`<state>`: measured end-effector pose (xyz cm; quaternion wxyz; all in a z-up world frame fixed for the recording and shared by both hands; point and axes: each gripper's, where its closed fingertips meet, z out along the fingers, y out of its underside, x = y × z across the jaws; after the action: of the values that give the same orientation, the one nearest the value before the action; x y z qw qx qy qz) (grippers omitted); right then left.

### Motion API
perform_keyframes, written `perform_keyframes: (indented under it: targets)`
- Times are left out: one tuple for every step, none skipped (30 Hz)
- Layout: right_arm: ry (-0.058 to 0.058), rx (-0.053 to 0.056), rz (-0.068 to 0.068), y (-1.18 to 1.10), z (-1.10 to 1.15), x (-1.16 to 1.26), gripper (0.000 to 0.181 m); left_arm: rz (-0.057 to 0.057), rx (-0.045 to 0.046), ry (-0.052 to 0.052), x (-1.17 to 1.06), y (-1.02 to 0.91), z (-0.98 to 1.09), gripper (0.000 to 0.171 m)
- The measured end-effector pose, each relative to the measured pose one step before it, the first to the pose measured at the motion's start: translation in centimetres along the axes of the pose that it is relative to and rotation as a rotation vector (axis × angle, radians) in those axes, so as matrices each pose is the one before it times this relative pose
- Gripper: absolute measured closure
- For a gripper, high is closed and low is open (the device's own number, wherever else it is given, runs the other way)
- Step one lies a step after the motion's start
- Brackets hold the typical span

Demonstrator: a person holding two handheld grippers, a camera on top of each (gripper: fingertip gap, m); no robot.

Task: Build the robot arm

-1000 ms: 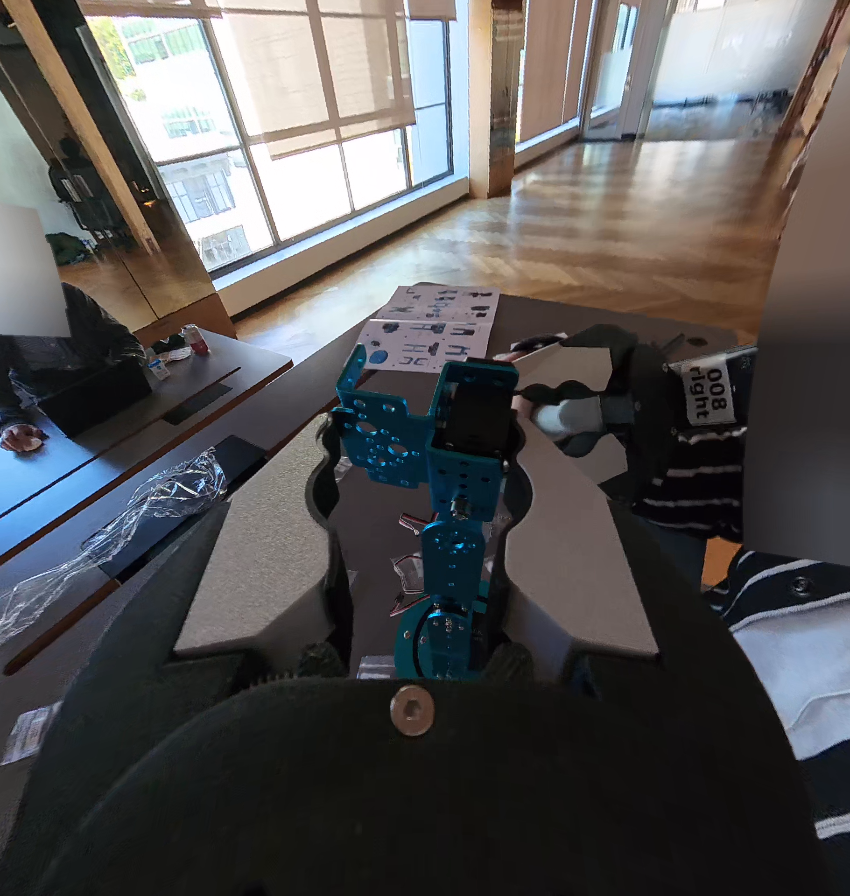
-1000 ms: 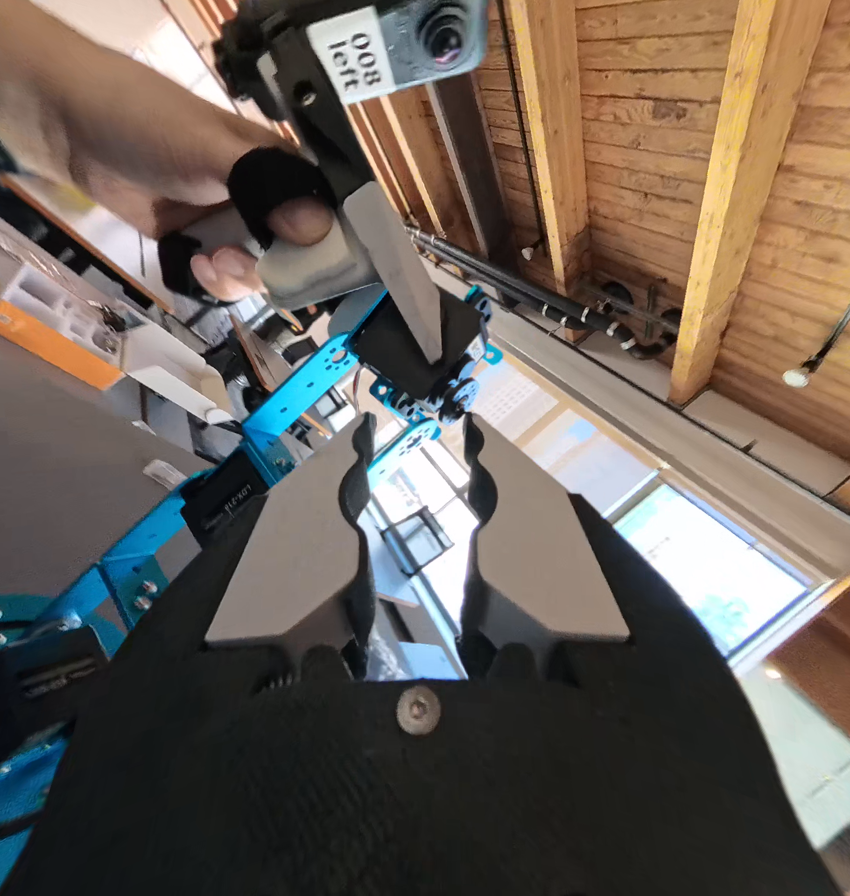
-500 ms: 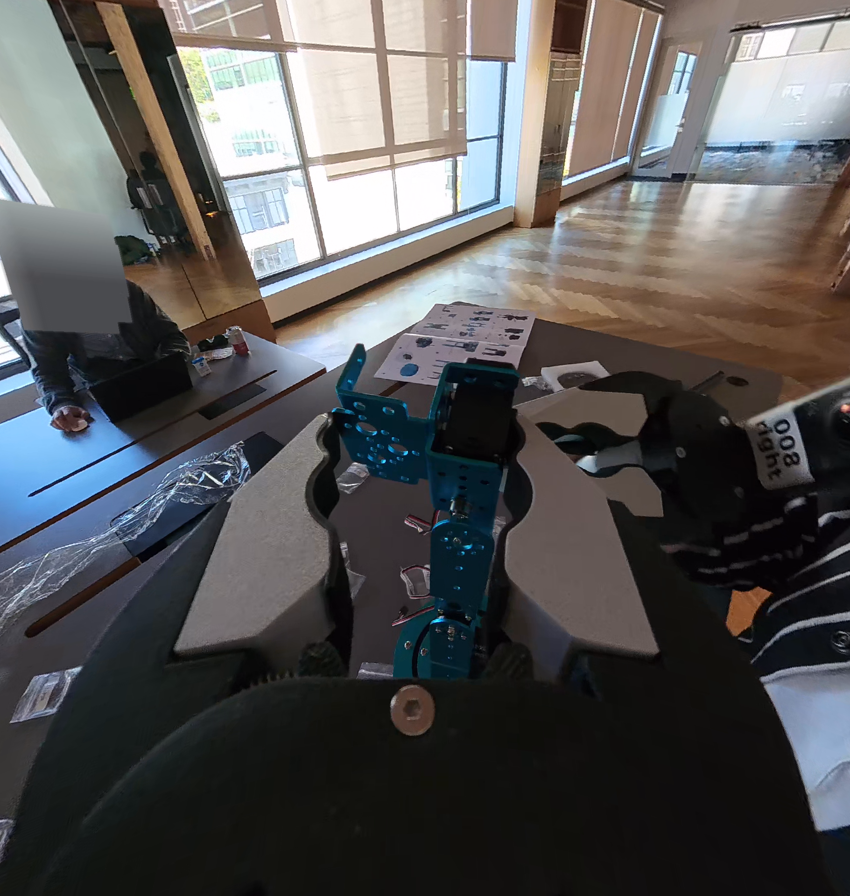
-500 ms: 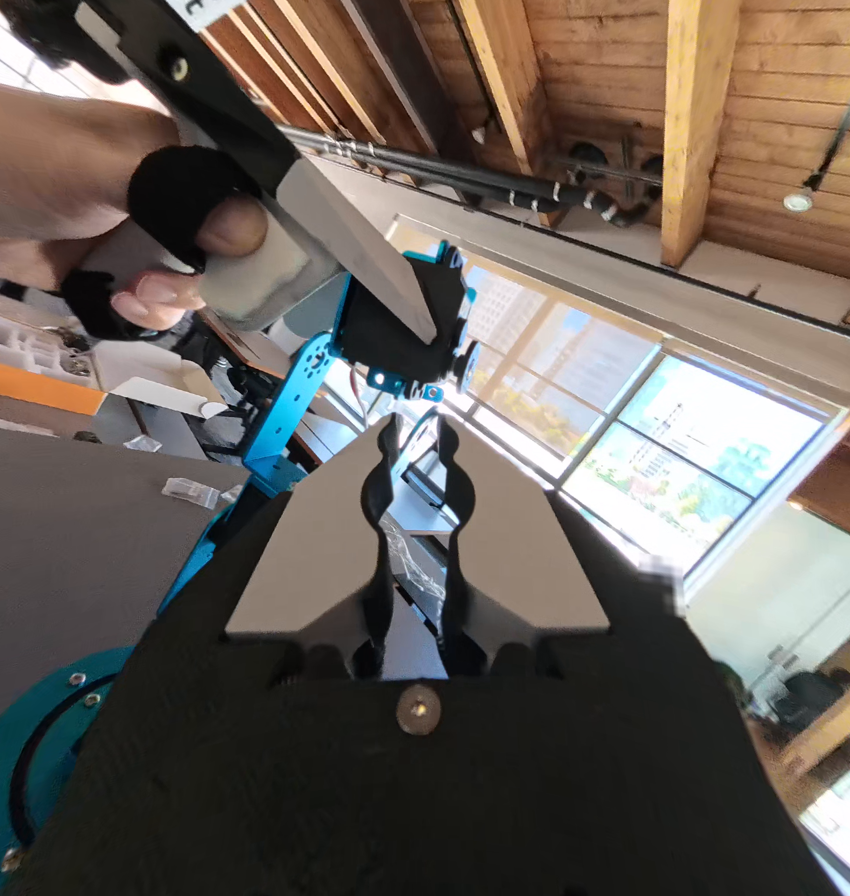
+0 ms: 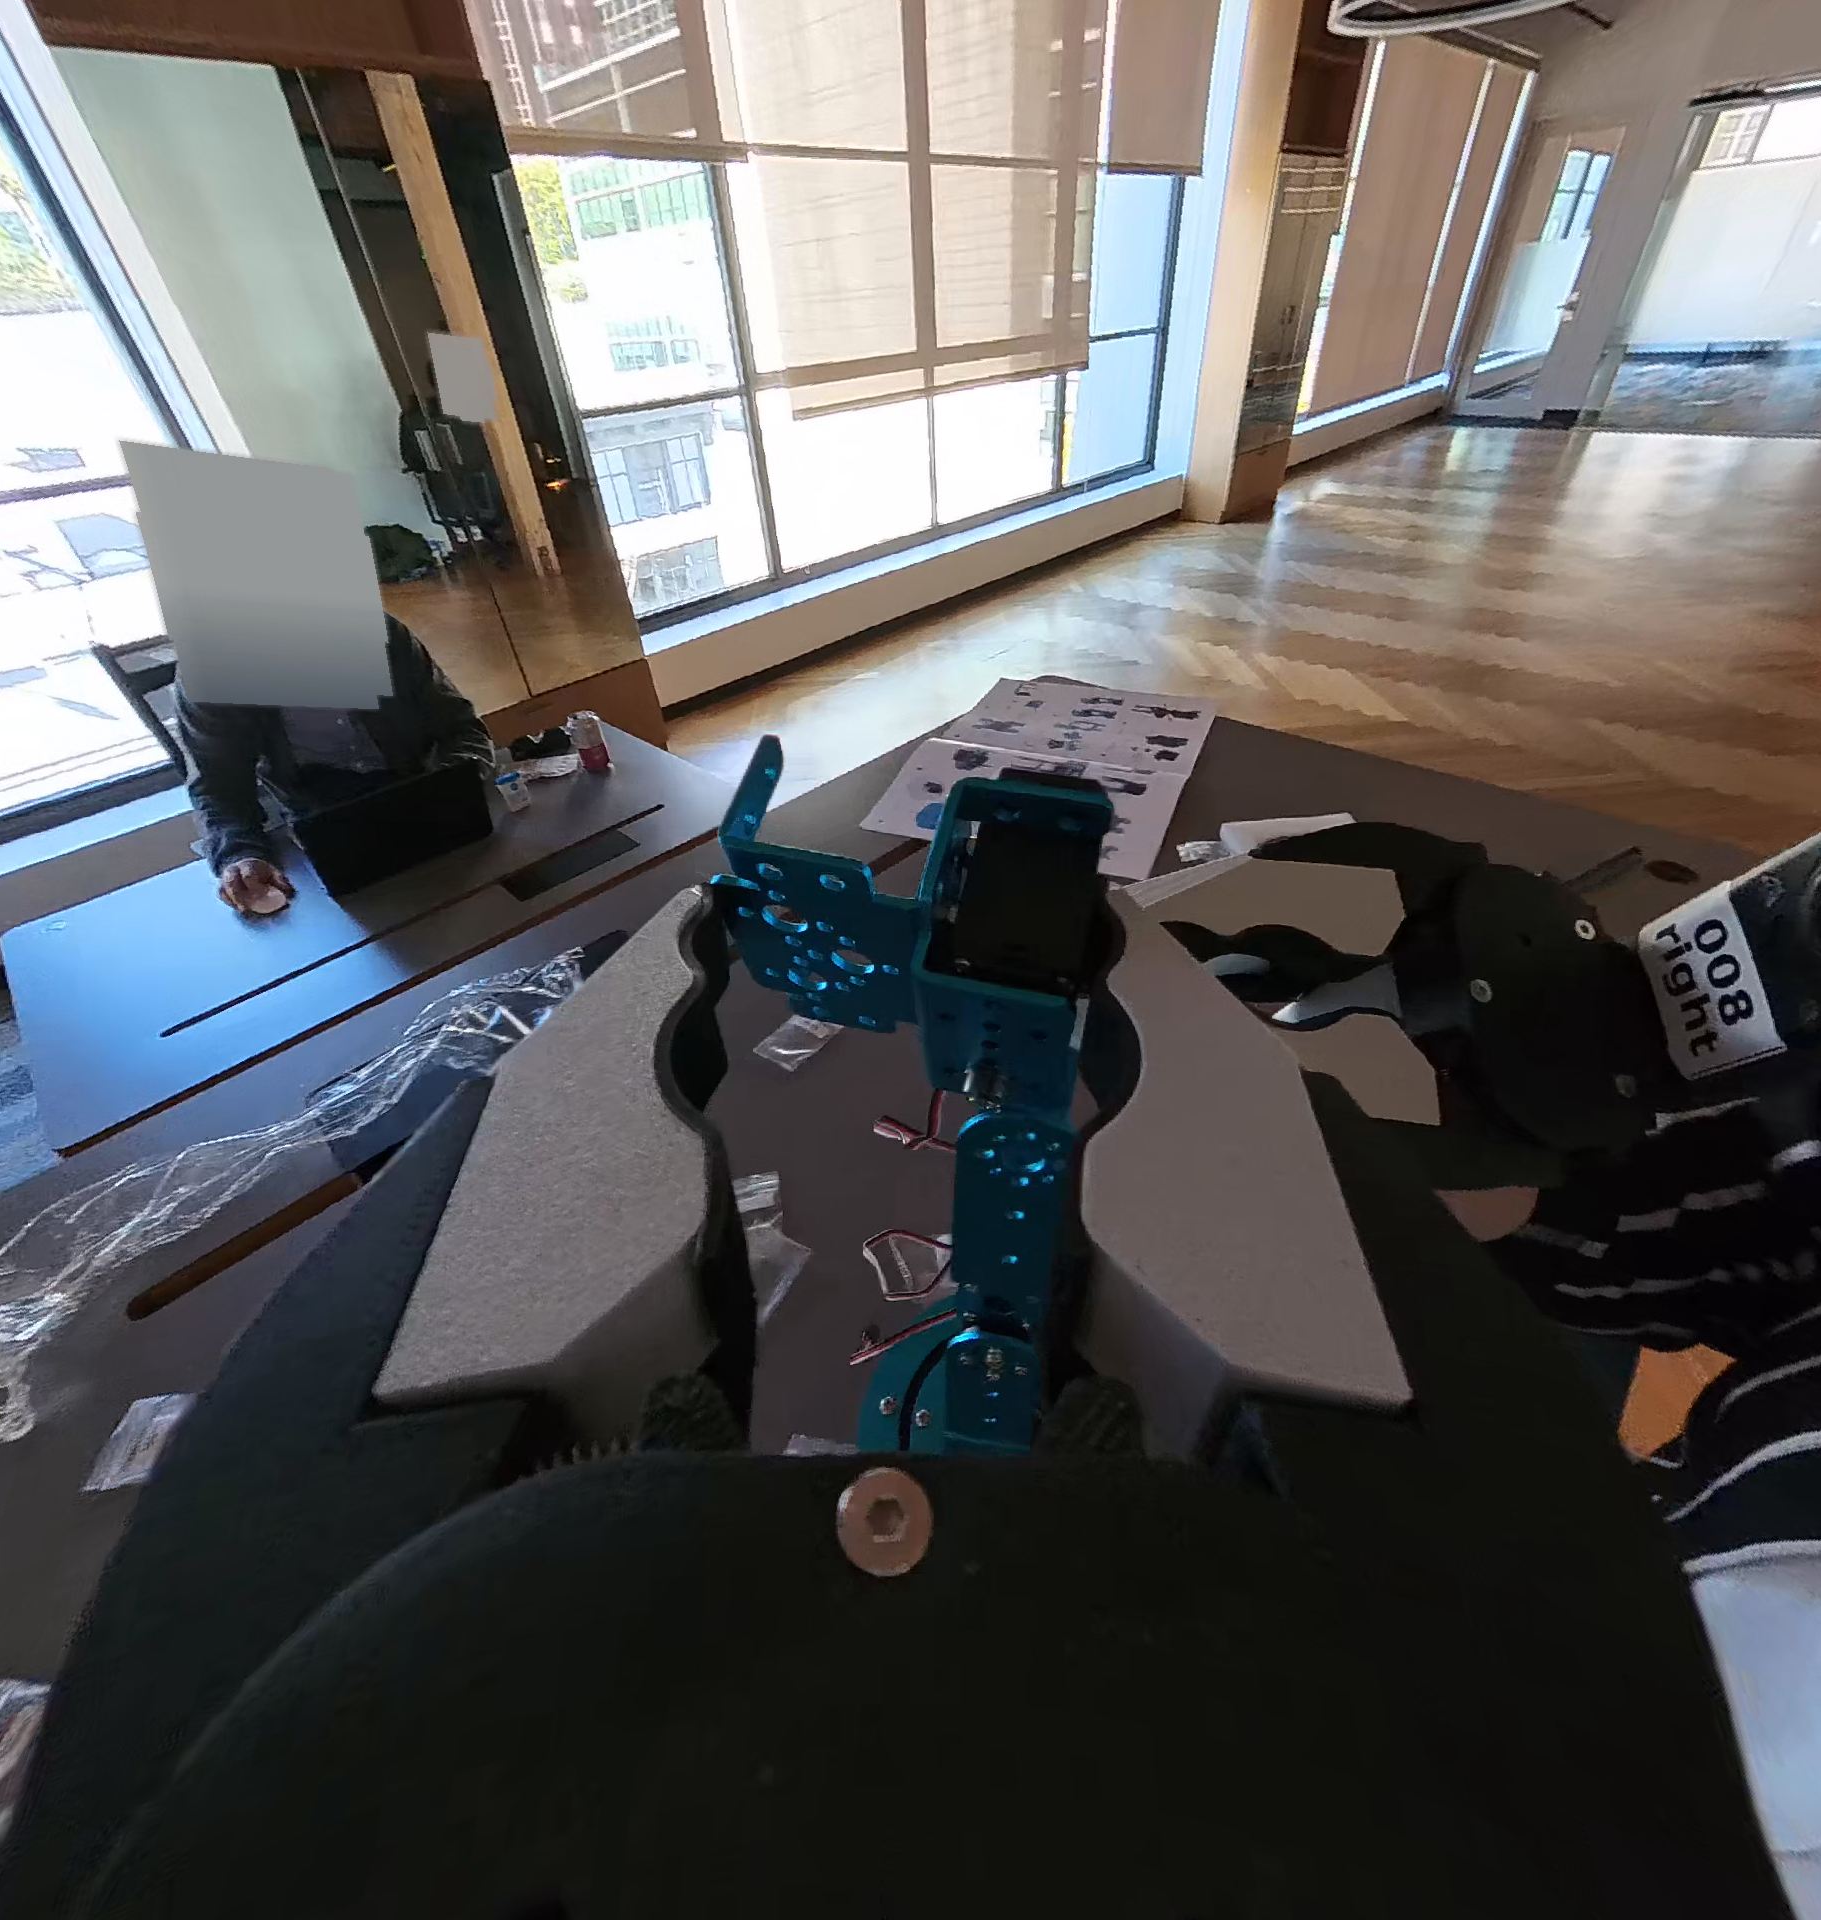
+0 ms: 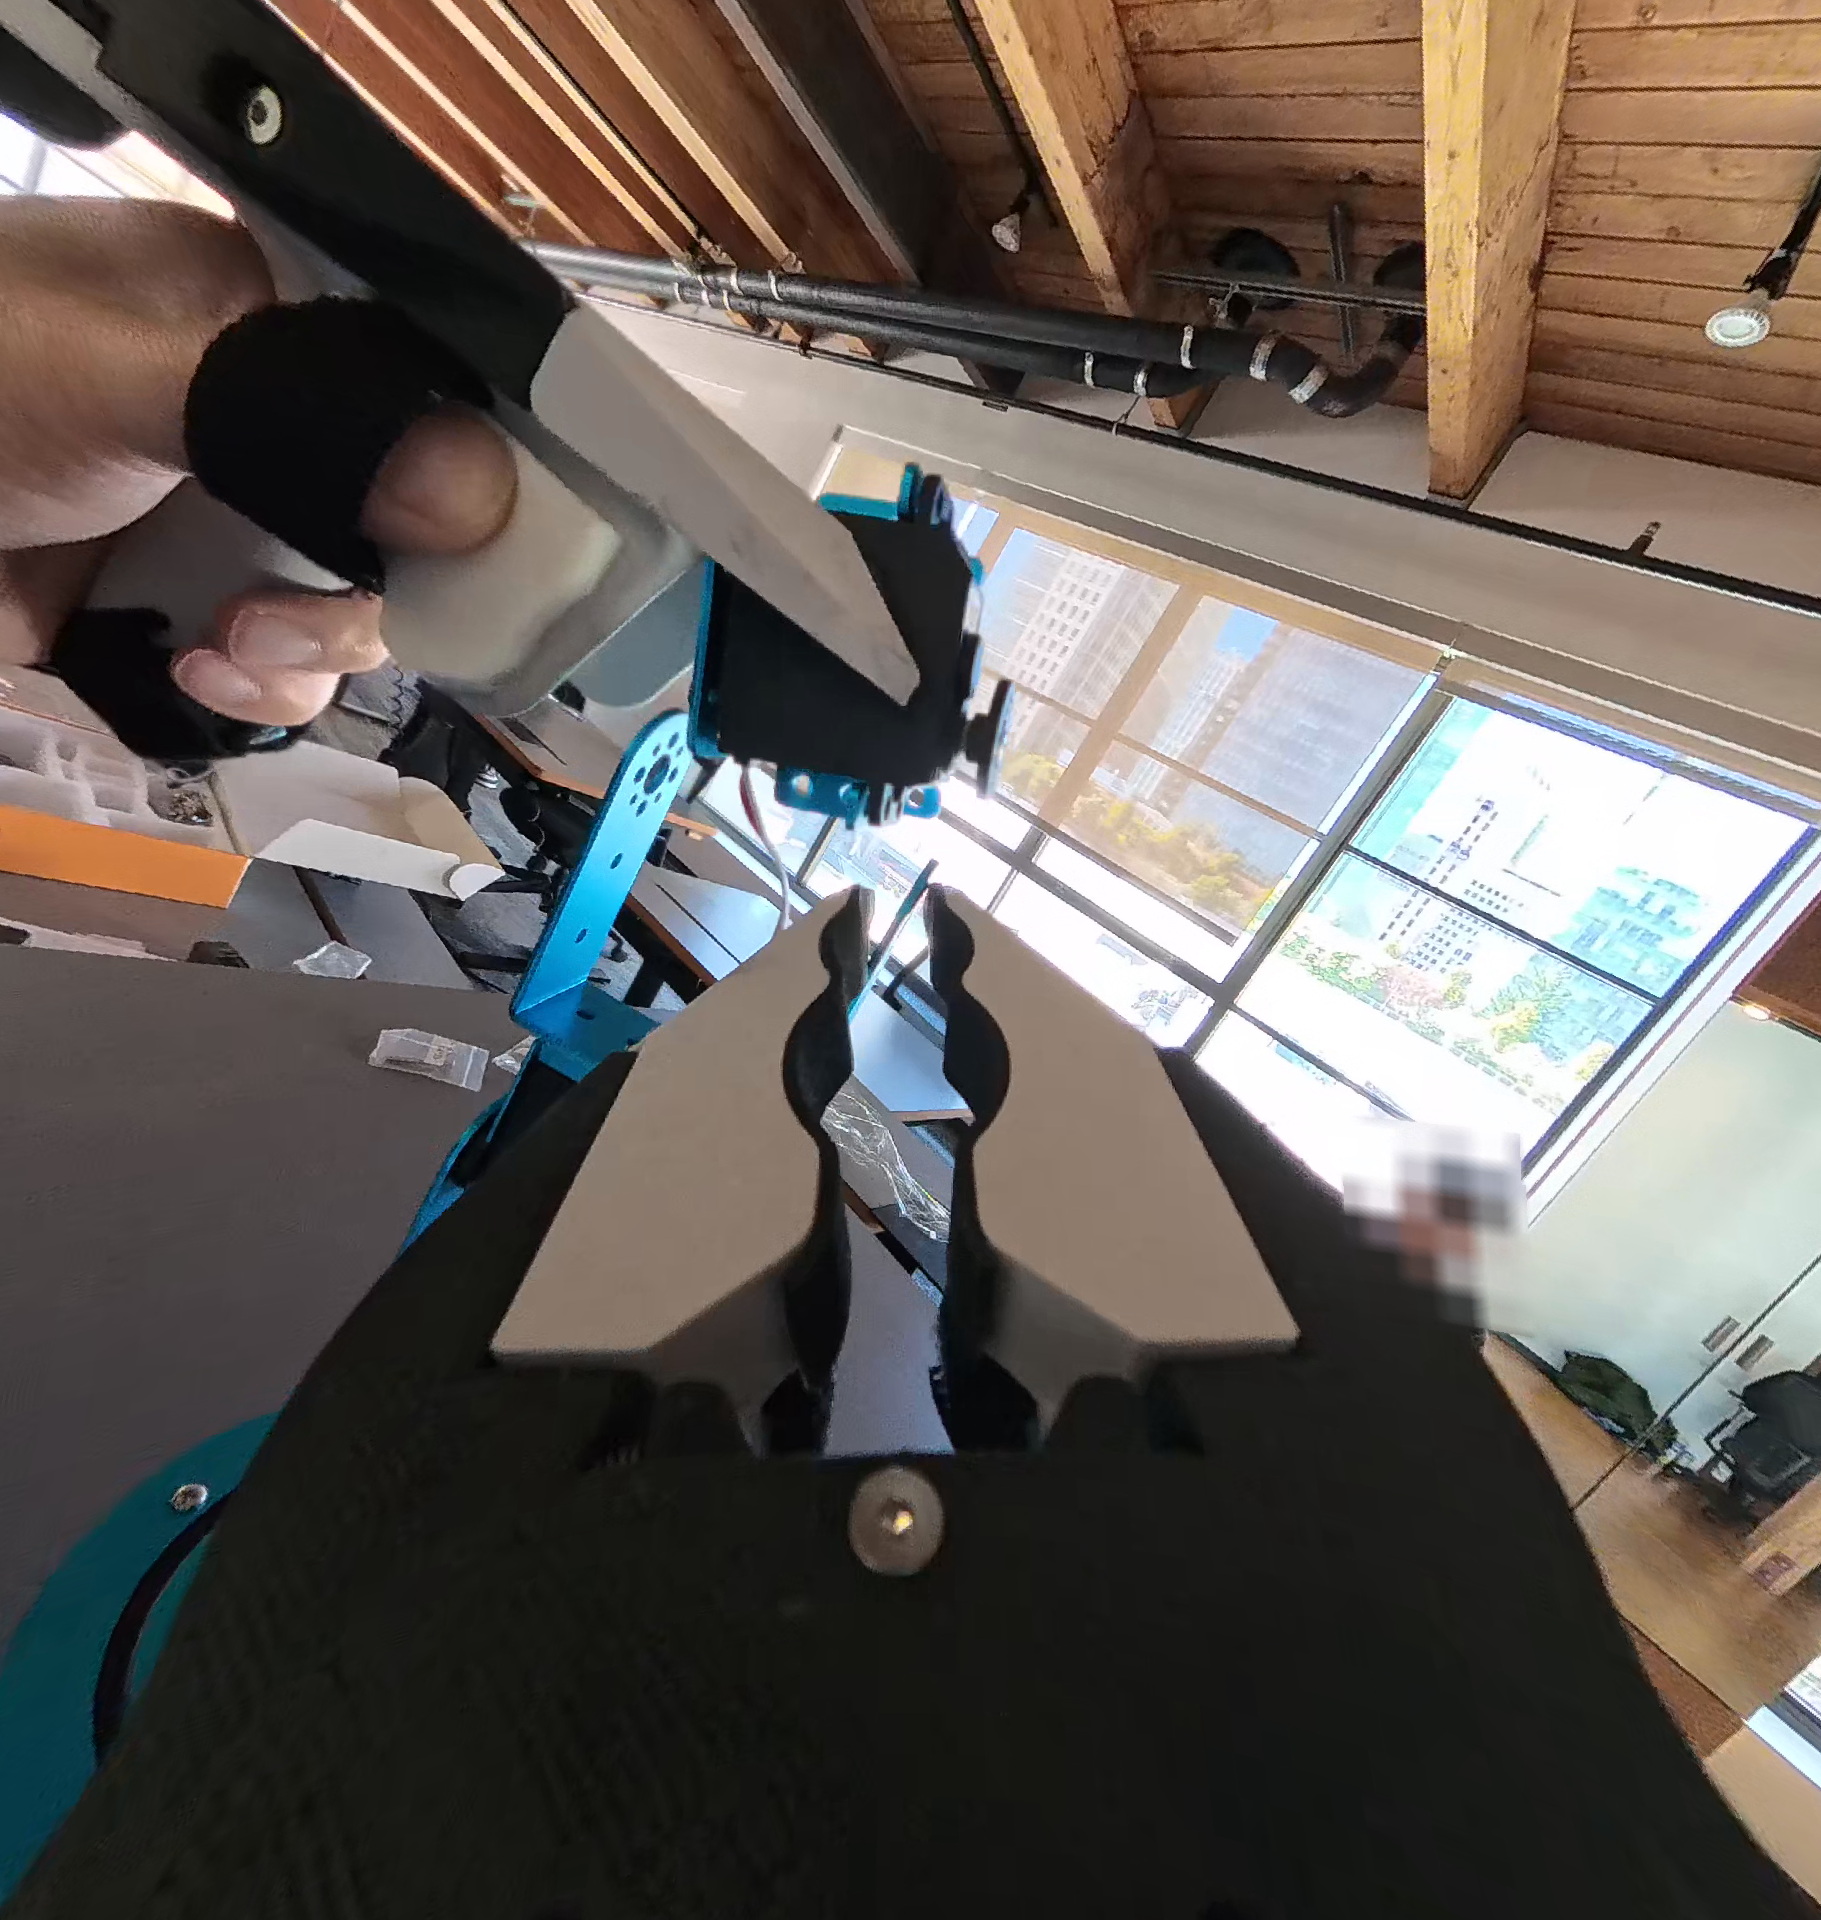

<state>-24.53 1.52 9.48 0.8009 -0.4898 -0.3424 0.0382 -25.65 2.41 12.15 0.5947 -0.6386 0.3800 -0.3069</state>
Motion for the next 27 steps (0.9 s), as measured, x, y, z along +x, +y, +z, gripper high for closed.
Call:
perform_keyframes:
  targets:
    - [0.0005, -0.0001, 0.0001, 0.041, 0.012, 0.08, 0.173, 0.0011, -0.00271, -0.0121, -0.235, -0.011, -0.097, 0.104]
    - [0.0003, -0.0009, 0.004, 0.062, 0.027, 0.075, 0.173, -0.0041, 0.00301, -0.0051, -0.131, -0.056, -0.08, 0.104]
    - [-0.0032, 0.0002, 0.0086, 0.05, 0.051, 0.032, 0.173, -0.0092, 0.00499, 0.0037, 0.013, -0.078, -0.032, 0.104]
    - [-0.0047, 0.0019, 0.0095, 0.012, 0.034, 0.001, 0.174, -0.0107, -0.00193, 0.005, 0.052, -0.001, 0.006, 0.104]
    - [-0.0041, 0.0028, 0.0048, -0.002, 0.017, 0.012, 0.174, -0.0035, -0.00273, -0.0023, -0.015, -0.004, 0.004, 0.104]
    - [-0.0024, 0.0014, 0.0001, 0.011, -0.008, 0.007, 0.173, 0.0043, -0.00087, -0.0076, -0.053, -0.051, -0.008, 0.104]
    - [-0.0015, 0.0021, -0.0035, -0.008, -0.003, 0.009, 0.173, 0.0042, -0.00494, -0.0036, 0.001, -0.048, -0.007, 0.104]
    - [-0.0009, 0.0027, -0.0049, -0.01, 0.0, -0.002, 0.173, 0.0016, -0.00375, 0.0019, 0.109, -0.102, -0.036, 0.104]
    - [-0.0008, 0.0034, -0.0002, 0.0, -0.004, 0.005, 0.173, 0.0019, 0.00042, 0.0044, 0.164, -0.205, -0.065, 0.104]
    - [-0.0018, 0.0041, 0.0041, 0.011, 0.015, 0.005, 0.173, 0.0032, -0.00531, 0.0035, 0.154, -0.17, -0.071, 0.104]
    - [-0.0016, 0.0026, 0.0056, 0.022, 0.012, 0.018, 0.173, 0.0042, -0.01713, -0.0004, 0.07, -0.001, -0.022, 0.104]
    - [-0.0001, 0.001, 0.0037, 0.024, -0.006, 0.043, 0.173, 0.008, -0.0183, -0.0046, 0.013, 0.065, 0.015, 0.104]
    - [0.0006, -0.001, -0.0013, 0.035, 0.003, 0.045, 0.173, 0.0088, -0.0089, -0.0035, -0.006, 0.01, 0.039, 0.104]
    - [0.0004, -0.0019, -0.0047, 0.021, 0.003, 0.04, 0.174, 0.0015, -0.00414, 0.0039, 0.066, 0.026, 0.095, 0.104]
    - [-0.0003, -0.0017, -0.0048, 0.023, 0.012, 0.035, 0.174, -0.0077, -0.00683, 0.0084, 0.081, 0.109, 0.145, 0.104]
    - [-0.0003, -0.0001, -0.0018, 0.027, 0.017, 0.041, 0.174, -0.0101, -0.00513, 0.0073, 0.055, 0.153, 0.177, 0.104]
    - [-0.0003, 0.0006, 0.0019, 0.014, 0.013, 0.035, 0.174, -0.0122, -0.00529, 0.0079, 0.034, 0.193, 0.186, 0.104]
    - [-0.0002, 0.0002, 0.0027, 0.025, 0.017, 0.035, 0.174, -0.0182, -0.00466, 0.011, 0.061, 0.185, 0.177, 0.104]
    - [0.0001, -0.0001, -0.0001, 0.037, 0.012, 0.053, 0.174, -0.019, -0.00024, 0.0091, 0.017, 0.102, 0.132, 0.104]
    - [-0.0002, 0.0001, -0.0015, 0.035, 0.009, 0.042, 0.174, -0.0114, 0.00459, 0.0001, -0.104, -0.004, 0.085, 0.104]
    - [0.0, 0.0, 0.0003, 0.039, 0.003, 0.041, 0.174, -0.0026, 0.00151, -0.0069, -0.153, -0.019, 0.103, 0.104]
    - [0.0, 0.0003, 0.0016, 0.027, 0.003, 0.019, 0.174, 0.0049, -0.00548, -0.01, -0.133, 0.008, 0.113, 0.104]
    - [0.0004, 0.0, 0.002, 0.021, 0.01, 0.019, 0.174, 0.0124, -0.005, -0.0087, -0.025, 0.003, 0.099, 0.104]
    - [0.0005, 0.0003, 0.0013, 0.003, 0.004, 0.009, 0.174, 0.0151, -0.0054, -0.006, 0.062, 0.023, 0.055, 0.104]
    - [-0.0001, 0.0002, -0.0008, 0.007, -0.007, 0.007, 0.174, 0.0138, -0.01022, -0.0068, 0.035, 0.123, 0.042, 0.104]
    - [0.0003, 0.0003, -0.001, 0.017, 0.004, 0.005, 0.174, 0.0128, -0.01271, -0.0099, -0.032, 0.196, 0.017, 0.104]
    - [0.0004, 0.0007, 0.0002, 0.004, 0.009, 0.004, 0.174, 0.0131, -0.00837, -0.0116, -0.08, 0.165, -0.004, 0.104]
